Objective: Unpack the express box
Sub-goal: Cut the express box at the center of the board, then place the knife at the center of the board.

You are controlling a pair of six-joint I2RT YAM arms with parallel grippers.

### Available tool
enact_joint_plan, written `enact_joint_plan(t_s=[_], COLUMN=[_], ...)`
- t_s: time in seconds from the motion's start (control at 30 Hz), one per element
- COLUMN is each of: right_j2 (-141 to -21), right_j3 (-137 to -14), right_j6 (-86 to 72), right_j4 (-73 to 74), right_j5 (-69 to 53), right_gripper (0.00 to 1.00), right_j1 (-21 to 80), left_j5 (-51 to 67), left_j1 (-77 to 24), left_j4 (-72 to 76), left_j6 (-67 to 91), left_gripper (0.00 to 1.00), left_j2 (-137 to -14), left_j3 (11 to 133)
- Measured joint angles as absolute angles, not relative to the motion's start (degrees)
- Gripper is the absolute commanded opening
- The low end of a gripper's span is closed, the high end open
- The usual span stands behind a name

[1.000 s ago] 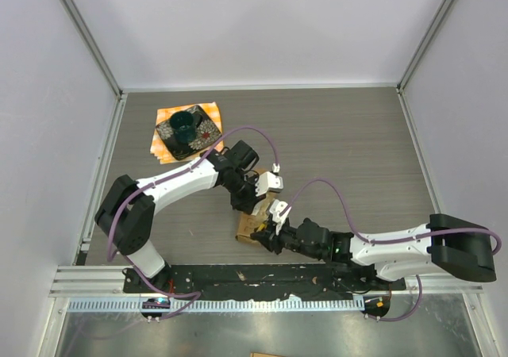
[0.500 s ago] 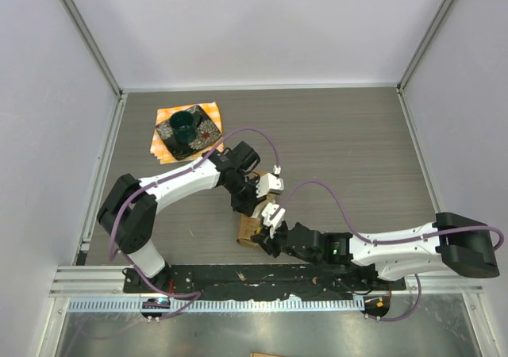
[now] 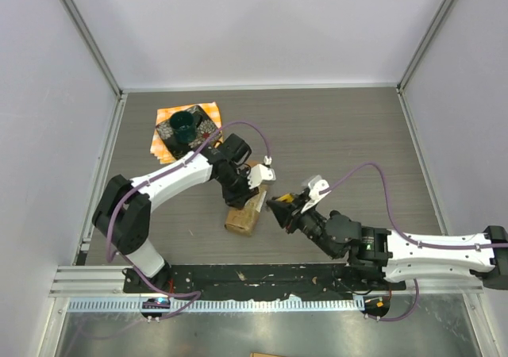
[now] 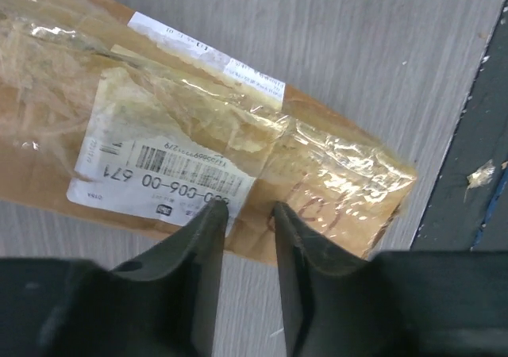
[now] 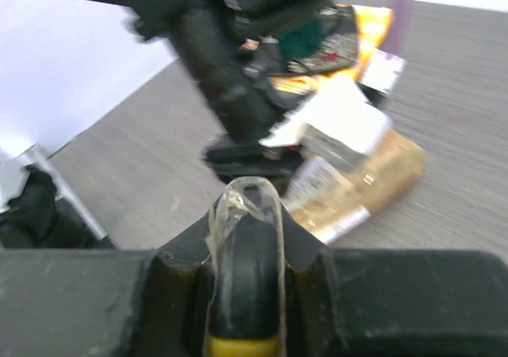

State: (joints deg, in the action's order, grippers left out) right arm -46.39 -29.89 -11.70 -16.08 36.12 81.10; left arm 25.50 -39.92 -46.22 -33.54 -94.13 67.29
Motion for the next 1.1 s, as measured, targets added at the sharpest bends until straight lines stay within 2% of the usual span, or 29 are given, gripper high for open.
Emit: enact_joint_plan(t_s=[0.13, 0.17, 0.23, 0.3, 0.5, 0.63, 0.73, 0.77, 0.83, 0.87, 0.9, 1.03, 1.1], right_j2=[-43.09, -42.92, -42.72, -43.18, -49.3, -52.88, -55.05, -55.46, -55.79, -55.77, -55.77, -54.94, -53.87], right_j3=[-26.68, -25.74, -23.55, -21.78, -18.79, -16.19, -15.4, -15.18, -14.87, -14.85, -14.85, -14.98, -15.7], right_j6=[-20.8, -22.79, -26.74, -30.59, -39.68, -44.1, -47.24, -48.27, -50.24, -50.81, -51.46, -52.53, -52.4], right_j4=[-10.33, -8.8, -5.67, -3.62, -6.02, -9.89, -13.45, -14.48, -15.7, -15.84, -15.92, -12.73, -8.54], right_j5=[40.69, 40.77, 40.23, 37.95, 24.73, 16.01, 10.02, 8.49, 5.5, 4.29, 2.76, -1.21, -3.05], right_gripper=[0.12, 0.13, 0.13, 0.14, 0.18, 0.25, 0.35, 0.44, 0.55, 0.81, 0.92, 0.93, 0.93], right_j1=[75.18, 73.06, 67.75, 63.29, 45.1, 39.38, 36.36, 35.55, 34.06, 33.65, 33.12, 32.6, 32.6], left_j5=[21.34, 20.91, 20.58, 20.82, 19.99, 13.98, 5.48, 3.01, -1.54, -3.31, -5.02, -9.37, -10.79], left_j1=[-38.87, -38.79, -38.52, -38.44, -40.82, -44.6, -47.79, -48.8, -50.26, -50.74, -51.22, -51.66, -51.64], left_j4=[-49.36, -50.28, -51.83, -52.49, -49.17, -42.96, -37.71, -36.1, -33.41, -32.53, -31.64, -28.1, -27.2], left_j6=[-33.45, -33.32, -32.27, -30.24, -23.86, -20.78, -19.88, -19.9, -20.1, -20.21, -20.45, -22.11, -23.4], left_gripper=[0.55, 0.67, 0.79, 1.0, 1.0, 1.0, 1.0, 1.0, 1.0, 1.0, 1.0, 1.0, 0.94], left_j2=[-93.14, -93.01, -92.71, -92.2, -91.74, -93.73, -95.7, -96.29, -97.08, -97.3, -97.45, -97.41, -97.21], left_j3=[69.52, 70.26, 72.49, 75.05, 76.23, 74.0, 71.66, 70.94, 69.71, 69.34, 69.04, 68.07, 67.57])
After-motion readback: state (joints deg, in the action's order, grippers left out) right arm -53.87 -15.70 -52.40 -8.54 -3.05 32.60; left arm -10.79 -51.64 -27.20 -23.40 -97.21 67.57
